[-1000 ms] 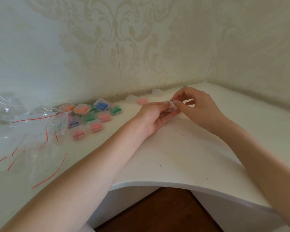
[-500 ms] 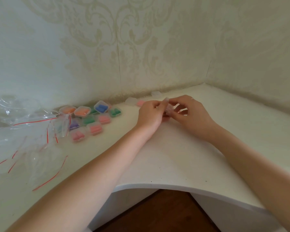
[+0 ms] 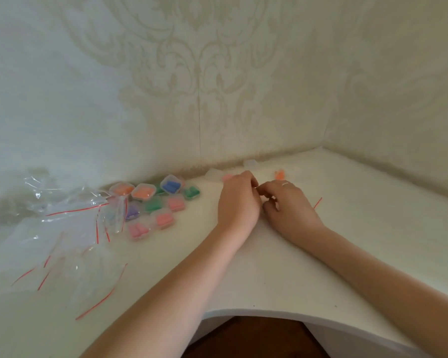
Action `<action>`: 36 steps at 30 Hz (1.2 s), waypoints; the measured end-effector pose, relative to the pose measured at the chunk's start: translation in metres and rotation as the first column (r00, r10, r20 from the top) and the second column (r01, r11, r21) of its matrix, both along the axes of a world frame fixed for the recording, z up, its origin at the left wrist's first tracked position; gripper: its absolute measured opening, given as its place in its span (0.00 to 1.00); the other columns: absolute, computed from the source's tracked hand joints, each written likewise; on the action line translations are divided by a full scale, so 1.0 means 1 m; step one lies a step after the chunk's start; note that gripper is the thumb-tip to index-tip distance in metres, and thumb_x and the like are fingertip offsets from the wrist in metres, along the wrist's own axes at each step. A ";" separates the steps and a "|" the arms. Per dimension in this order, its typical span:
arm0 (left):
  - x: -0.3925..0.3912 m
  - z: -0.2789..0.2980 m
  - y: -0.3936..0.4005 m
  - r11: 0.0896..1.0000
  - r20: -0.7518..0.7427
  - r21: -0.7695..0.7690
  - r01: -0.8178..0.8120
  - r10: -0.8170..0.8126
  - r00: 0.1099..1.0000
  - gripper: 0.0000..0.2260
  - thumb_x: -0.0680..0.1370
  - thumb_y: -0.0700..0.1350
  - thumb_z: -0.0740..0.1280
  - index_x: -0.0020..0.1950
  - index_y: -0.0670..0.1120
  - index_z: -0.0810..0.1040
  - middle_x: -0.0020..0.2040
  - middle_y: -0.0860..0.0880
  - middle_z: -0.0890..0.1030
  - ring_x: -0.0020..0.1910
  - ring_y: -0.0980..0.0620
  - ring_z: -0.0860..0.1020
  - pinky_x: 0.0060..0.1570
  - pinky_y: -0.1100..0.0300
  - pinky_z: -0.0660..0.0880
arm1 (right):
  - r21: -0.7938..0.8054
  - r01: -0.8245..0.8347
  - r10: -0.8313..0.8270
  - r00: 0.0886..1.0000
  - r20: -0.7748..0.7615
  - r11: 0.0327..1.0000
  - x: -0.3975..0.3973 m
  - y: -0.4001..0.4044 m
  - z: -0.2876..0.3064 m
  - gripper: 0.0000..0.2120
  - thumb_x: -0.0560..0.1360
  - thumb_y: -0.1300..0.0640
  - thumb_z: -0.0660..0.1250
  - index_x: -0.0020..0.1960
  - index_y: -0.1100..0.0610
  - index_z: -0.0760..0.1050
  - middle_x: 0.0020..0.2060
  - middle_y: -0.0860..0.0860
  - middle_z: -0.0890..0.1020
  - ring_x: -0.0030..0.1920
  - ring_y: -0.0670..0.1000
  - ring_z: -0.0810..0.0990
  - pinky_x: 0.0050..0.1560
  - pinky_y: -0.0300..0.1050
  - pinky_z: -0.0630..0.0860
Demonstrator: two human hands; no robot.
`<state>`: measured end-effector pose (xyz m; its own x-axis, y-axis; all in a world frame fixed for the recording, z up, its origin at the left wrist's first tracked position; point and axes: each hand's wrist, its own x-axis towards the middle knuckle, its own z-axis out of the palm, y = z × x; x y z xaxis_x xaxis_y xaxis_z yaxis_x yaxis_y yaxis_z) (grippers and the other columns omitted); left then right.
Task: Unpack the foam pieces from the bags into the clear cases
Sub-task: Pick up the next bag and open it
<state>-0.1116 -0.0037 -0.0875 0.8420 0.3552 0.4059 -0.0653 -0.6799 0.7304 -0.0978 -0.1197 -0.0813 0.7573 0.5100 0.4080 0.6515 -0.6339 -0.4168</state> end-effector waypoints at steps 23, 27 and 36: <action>0.010 0.006 0.034 0.787 0.369 -0.472 -0.398 0.586 0.721 0.08 0.70 0.28 0.57 0.45 0.36 0.73 0.44 0.42 0.74 0.45 0.42 0.72 0.46 0.66 0.61 | -0.224 -0.148 0.154 0.988 0.006 0.963 0.044 0.127 0.016 0.10 0.77 0.60 0.59 0.49 0.58 0.79 0.43 0.59 0.81 0.50 0.56 0.75 0.43 0.44 0.63; 0.011 0.006 0.034 0.783 0.313 -0.493 -0.379 0.566 0.763 0.09 0.70 0.27 0.58 0.46 0.37 0.72 0.45 0.44 0.72 0.48 0.41 0.72 0.47 0.62 0.63 | -0.056 -0.191 0.189 0.981 -0.043 0.980 0.048 0.113 0.015 0.10 0.75 0.59 0.63 0.52 0.53 0.82 0.43 0.55 0.83 0.50 0.56 0.75 0.48 0.45 0.69; 0.009 -0.006 0.023 0.958 0.067 0.150 -0.245 0.237 0.969 0.18 0.73 0.34 0.61 0.62 0.38 0.73 0.69 0.38 0.68 0.70 0.40 0.63 0.67 0.53 0.57 | 0.102 0.342 -0.342 0.939 -0.010 0.934 0.074 -0.028 0.029 0.12 0.76 0.59 0.63 0.56 0.49 0.80 0.57 0.47 0.81 0.61 0.52 0.76 0.64 0.54 0.68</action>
<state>-0.1026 0.0189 -0.0940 0.7176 0.4741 0.5102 0.0823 -0.7852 0.6138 -0.0240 -0.1478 -0.0528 0.8750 0.1767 0.4507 0.4064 -0.7740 -0.4856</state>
